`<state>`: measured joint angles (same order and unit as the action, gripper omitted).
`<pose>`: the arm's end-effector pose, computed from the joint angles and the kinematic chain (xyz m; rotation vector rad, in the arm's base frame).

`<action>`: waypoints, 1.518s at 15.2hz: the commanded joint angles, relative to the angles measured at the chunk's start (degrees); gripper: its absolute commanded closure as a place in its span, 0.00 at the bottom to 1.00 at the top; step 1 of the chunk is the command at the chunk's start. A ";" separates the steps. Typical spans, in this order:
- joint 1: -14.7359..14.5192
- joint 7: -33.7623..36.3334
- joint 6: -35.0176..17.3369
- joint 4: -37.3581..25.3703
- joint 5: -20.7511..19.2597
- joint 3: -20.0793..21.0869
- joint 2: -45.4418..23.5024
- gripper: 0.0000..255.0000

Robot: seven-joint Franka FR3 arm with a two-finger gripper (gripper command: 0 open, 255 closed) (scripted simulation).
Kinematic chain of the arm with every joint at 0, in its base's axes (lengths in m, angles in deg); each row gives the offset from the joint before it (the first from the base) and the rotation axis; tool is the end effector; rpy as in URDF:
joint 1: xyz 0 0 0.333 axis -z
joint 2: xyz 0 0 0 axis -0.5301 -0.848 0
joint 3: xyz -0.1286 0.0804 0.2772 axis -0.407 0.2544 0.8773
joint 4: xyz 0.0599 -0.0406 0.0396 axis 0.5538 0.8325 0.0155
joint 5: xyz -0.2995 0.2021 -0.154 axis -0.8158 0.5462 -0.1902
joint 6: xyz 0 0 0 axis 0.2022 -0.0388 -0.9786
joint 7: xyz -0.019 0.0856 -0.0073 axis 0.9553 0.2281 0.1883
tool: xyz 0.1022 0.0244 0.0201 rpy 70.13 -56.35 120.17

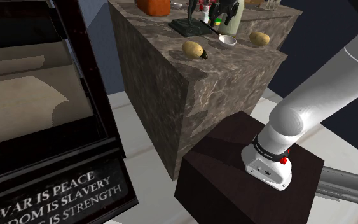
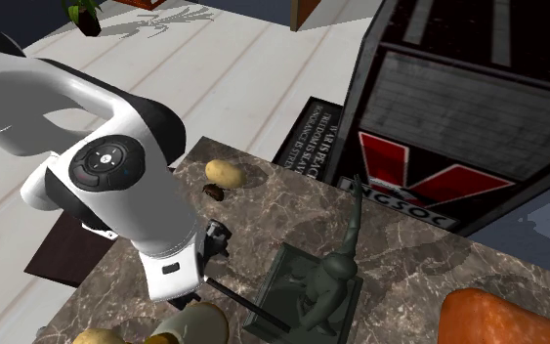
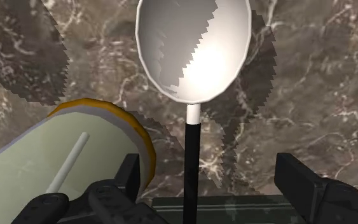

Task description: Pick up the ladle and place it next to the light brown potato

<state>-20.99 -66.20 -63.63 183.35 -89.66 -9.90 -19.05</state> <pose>0.4799 -0.2130 0.5684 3.0399 -0.4936 0.2113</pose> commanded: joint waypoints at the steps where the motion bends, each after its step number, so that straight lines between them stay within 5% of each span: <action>1: 0.21 1.09 3.68 -1.32 -1.57 0.21 -1.71 0.00; 7: 0.45 1.05 -1.31 2.94 -1.55 0.02 -2.44 0.00; 15: 0.55 1.04 -1.31 2.94 -1.53 0.12 -2.44 0.00; 16: 0.53 1.07 -1.35 2.72 -1.49 0.12 -2.68 1.00; 23: 0.02 2.49 -0.16 2.55 -1.77 1.03 -1.72 1.00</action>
<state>-20.82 -63.65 -64.19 185.30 -91.65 -9.01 -19.75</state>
